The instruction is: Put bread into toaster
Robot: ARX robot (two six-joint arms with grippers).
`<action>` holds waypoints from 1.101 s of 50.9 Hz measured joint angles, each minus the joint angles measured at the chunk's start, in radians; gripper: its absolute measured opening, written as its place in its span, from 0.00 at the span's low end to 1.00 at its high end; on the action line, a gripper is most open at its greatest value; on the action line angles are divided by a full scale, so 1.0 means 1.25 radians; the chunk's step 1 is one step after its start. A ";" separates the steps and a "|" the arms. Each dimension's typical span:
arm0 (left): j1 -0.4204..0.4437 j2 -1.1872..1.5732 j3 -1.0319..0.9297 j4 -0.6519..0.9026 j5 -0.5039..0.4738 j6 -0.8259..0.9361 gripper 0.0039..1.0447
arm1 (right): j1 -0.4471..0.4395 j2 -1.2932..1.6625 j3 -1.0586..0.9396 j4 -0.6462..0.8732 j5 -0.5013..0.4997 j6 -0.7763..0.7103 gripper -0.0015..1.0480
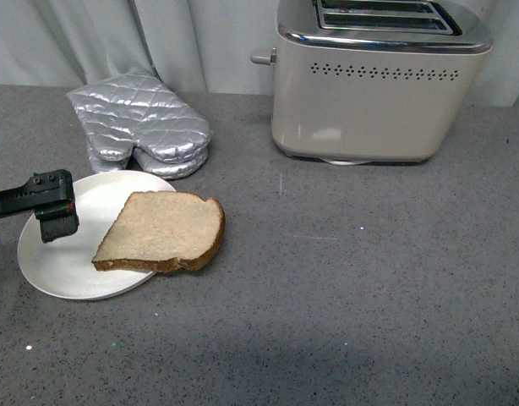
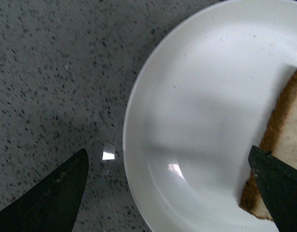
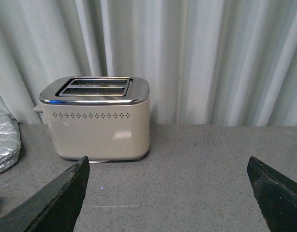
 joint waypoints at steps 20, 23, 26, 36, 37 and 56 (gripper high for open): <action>0.031 0.106 0.104 -0.074 -0.008 0.027 0.78 | 0.000 0.000 0.000 0.000 0.000 0.000 0.91; 0.031 0.112 0.113 -0.077 -0.004 0.027 0.69 | 0.000 0.000 0.000 0.000 0.000 0.000 0.91; 0.032 0.115 0.118 -0.075 -0.004 0.029 0.62 | 0.000 0.000 0.000 0.000 0.000 0.000 0.91; 0.033 0.117 0.123 -0.086 0.014 0.027 0.29 | 0.000 0.000 0.000 0.000 0.000 0.000 0.91; 0.033 0.117 0.123 -0.089 0.014 0.027 0.28 | 0.000 0.000 0.000 0.000 0.000 0.000 0.91; 0.014 0.030 0.110 -0.131 0.139 -0.084 0.03 | 0.000 0.000 0.000 0.000 0.000 0.000 0.91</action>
